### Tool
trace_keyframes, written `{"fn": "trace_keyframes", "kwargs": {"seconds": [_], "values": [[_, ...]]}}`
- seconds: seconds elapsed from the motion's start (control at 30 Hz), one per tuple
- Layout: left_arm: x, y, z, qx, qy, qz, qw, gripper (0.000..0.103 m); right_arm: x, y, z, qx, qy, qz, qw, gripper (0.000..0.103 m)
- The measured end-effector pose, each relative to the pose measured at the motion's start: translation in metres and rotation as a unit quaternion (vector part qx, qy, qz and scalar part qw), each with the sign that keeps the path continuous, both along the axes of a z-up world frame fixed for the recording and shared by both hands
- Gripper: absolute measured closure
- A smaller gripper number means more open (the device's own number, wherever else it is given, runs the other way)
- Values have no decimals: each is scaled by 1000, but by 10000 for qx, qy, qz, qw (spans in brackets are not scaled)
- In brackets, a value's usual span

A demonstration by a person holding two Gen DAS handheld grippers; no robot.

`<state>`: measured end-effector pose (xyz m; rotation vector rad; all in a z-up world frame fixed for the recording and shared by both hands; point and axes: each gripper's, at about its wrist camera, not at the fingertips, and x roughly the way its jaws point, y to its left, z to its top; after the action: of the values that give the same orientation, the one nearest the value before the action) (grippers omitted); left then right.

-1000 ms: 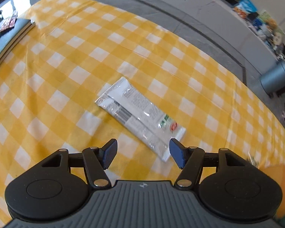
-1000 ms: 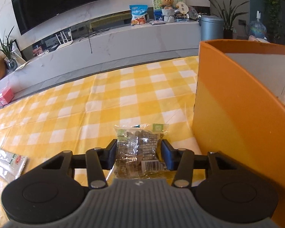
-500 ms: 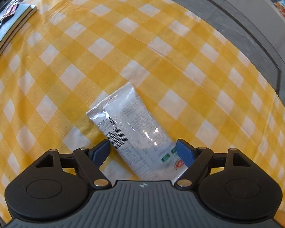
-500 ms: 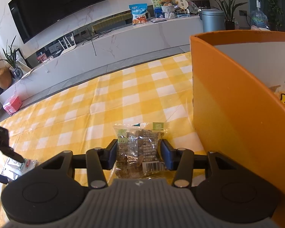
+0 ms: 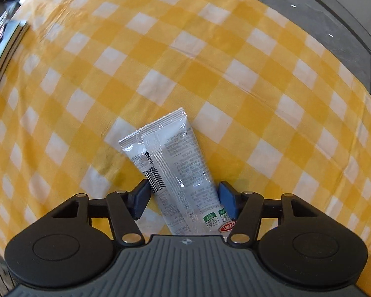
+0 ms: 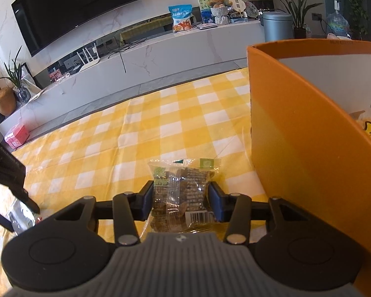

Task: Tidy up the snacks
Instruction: 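Lift the candy pack and white strip bag and carry them over the box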

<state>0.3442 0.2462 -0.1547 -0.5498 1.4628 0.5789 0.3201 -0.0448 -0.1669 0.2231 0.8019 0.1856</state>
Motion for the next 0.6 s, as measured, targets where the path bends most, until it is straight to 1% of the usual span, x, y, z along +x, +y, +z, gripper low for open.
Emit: {"fn": "trace_keyframes", "kwargs": {"seconds": [0.07,0.13,0.27,0.33,0.43,0.53,0.6], "values": [[-10,-4,1,80,-184,-157,9997,35,-1,-1,0,11,-9,15,10000,59],[-24,-15,4,212,-320,-453,9982,35,-3,-1,1,3,-30,49,10000,60],[-57,-41,12,591,-611,-1047,9909,36,-9,0,3,223,74,72,9997,61],[-74,-53,18,769,-689,-1318,9859,36,-14,4,9,187,-23,150,9997,62],[-86,-63,41,1030,-912,-1691,9760,36,-24,13,24,-112,-320,298,9990,62],[-94,-74,67,1263,-1263,-1983,9637,36,-33,15,36,-68,-460,406,9981,62],[-106,-76,83,1267,-1537,-2038,9585,36,-40,17,46,-104,-608,510,9968,62]]}}
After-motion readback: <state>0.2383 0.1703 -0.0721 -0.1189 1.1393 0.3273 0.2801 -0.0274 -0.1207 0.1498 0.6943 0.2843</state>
